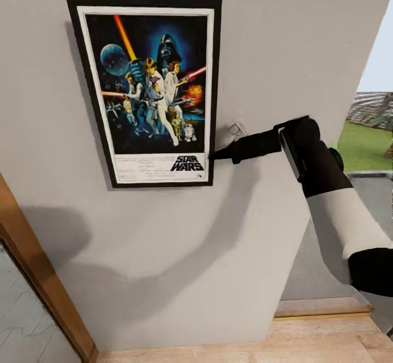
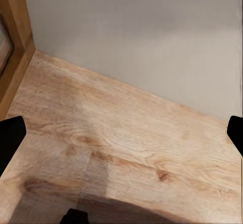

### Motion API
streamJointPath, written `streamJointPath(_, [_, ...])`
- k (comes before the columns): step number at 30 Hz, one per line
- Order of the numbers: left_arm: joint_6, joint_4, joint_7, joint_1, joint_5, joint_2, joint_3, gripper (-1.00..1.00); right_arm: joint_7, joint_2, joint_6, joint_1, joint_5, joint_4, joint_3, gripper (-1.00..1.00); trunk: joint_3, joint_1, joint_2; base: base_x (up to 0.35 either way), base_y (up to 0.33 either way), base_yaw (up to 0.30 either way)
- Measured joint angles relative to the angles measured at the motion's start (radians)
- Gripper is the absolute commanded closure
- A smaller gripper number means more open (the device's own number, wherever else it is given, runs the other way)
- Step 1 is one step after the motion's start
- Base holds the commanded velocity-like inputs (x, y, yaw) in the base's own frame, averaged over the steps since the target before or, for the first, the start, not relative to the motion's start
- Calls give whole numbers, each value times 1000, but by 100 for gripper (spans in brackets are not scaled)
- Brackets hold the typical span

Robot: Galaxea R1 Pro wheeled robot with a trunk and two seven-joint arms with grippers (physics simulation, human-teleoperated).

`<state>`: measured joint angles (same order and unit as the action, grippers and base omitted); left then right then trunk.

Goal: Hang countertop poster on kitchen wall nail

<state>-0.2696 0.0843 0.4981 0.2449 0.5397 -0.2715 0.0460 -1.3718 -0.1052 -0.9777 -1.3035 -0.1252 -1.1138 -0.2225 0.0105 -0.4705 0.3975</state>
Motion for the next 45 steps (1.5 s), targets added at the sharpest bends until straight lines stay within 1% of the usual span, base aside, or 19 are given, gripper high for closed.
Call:
streamJointPath(1, [0, 0, 0, 0, 0, 0, 0, -100, 12, 0, 1, 2, -17, 1, 0, -100, 0, 21, 2, 17, 0, 0])
streamJointPath(2, [0, 0, 0, 0, 0, 0, 0, -100, 13, 0, 1, 2, -16, 2, 0, -100, 0, 32, 2, 14, 0, 0])
streamJointPath(3, [0, 0, 0, 0, 0, 0, 0, -100, 13, 0, 1, 2, -16, 2, 0, -100, 0, 30, 2, 11, 0, 0])
streamJointPath(4, [0, 0, 0, 0, 0, 0, 0, -100, 13, -1, 2, 2, -19, 2, 0, -100, 0, 20, 0, 9, 0, 0])
streamJointPath(21, [-1, 0, 0, 0, 0, -1, 0, -100, 13, -2, 0, 2, -18, 1, 0, -100, 0, 21, 1, 1, 0, 0])
streamJointPath(35, [-1, 0, 1, 0, 0, -1, 0, -100, 11, -2, -1, 2, -15, -2, -1, -100, 0, 20, 1, -177, 0, 0])
streamJointPath(36, [-1, 0, 1, 0, 0, -1, 0, -100, 11, -2, -1, 4, -15, -3, -1, -100, 0, 20, 1, -140, 0, 0])
streamJointPath(37, [-1, 0, 2, 0, 0, -2, 0, -100, 10, -3, 1, 42, -14, -6, 0, -100, -1, 21, 2, -112, 0, 0])
streamJointPath(39, [0, 0, 2, 0, 0, -2, 0, -100, 9, -3, 2, 64, -13, -7, 1, -100, -4, 21, 2, -64, 0, 0])
streamJointPath(45, [0, 0, 2, 0, 0, -1, 0, -100, 9, -4, 25, 108, -13, -8, 1, -100, -13, 21, 2, -23, 0, 0])
